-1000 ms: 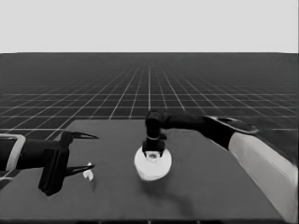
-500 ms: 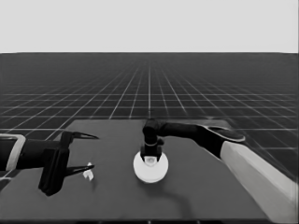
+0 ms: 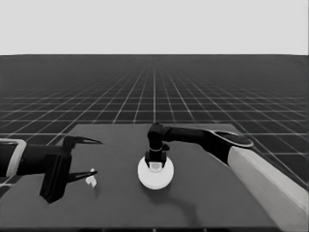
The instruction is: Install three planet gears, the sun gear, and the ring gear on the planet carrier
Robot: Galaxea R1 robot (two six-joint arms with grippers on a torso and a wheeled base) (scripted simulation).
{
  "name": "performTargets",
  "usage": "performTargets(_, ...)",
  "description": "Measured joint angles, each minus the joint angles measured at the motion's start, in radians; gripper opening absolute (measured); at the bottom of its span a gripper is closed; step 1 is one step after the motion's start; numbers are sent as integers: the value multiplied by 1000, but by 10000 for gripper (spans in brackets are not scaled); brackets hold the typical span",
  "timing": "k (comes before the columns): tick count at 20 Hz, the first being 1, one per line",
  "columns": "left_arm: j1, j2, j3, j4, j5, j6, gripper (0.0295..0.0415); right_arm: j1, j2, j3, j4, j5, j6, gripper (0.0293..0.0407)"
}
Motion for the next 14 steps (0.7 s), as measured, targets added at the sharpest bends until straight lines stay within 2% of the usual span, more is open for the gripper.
performTargets(14,0,0,0,0,0,0,385,-15,-2,-3,-1,0,122,348)
